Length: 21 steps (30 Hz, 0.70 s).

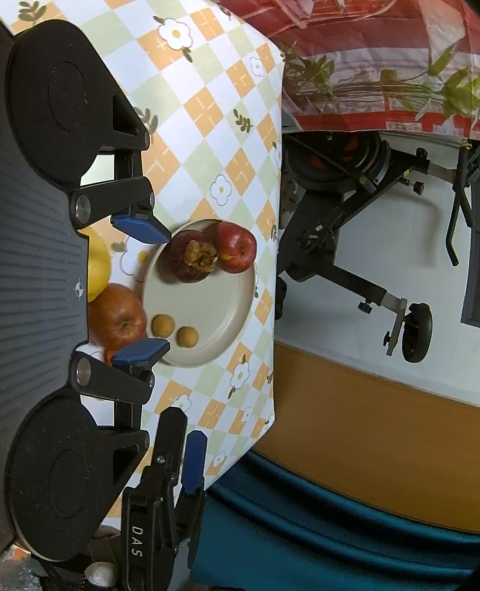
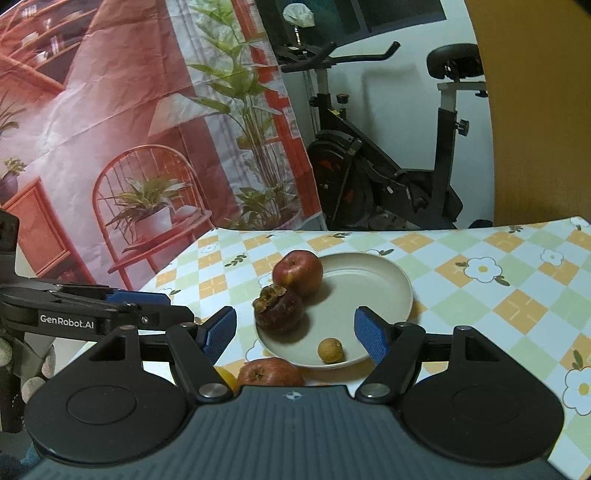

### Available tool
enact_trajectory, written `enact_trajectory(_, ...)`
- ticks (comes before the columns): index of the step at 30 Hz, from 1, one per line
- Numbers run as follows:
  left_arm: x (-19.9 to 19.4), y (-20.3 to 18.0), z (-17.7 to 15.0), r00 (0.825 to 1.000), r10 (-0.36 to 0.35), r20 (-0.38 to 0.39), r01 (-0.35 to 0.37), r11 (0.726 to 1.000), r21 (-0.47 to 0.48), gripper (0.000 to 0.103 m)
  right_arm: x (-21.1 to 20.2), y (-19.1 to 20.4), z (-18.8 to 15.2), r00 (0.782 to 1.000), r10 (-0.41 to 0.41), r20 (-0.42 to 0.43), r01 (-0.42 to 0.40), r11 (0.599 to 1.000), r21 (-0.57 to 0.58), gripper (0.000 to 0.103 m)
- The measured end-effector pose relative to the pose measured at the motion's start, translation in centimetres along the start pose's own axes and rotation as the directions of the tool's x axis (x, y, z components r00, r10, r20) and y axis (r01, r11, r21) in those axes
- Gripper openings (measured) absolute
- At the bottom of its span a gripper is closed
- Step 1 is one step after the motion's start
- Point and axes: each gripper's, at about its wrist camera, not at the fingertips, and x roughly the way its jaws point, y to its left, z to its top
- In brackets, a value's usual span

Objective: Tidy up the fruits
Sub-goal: 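Lift the left tool back over the fruits beside the plate, then lower the left tool and close it on a green apple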

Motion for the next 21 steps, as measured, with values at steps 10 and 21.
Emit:
enact_trajectory(10, -1.0, -2.4, -3.6, 0.999, -0.027, -0.021, 0.027, 1.000, 0.006, 0.059, -2.6, 0.1, -3.9, 0.996, -0.019, -0.091, 0.017, 1.000, -0.019, 0.074)
enact_trajectory(21, -0.5, -5.3, -8.2, 0.986, -0.110, -0.124, 0.113, 0.993, 0.021, 0.059, -4.5, 1.8, -10.3, 0.949, 0.037, -0.312, -0.062, 0.995, -0.072, 0.073)
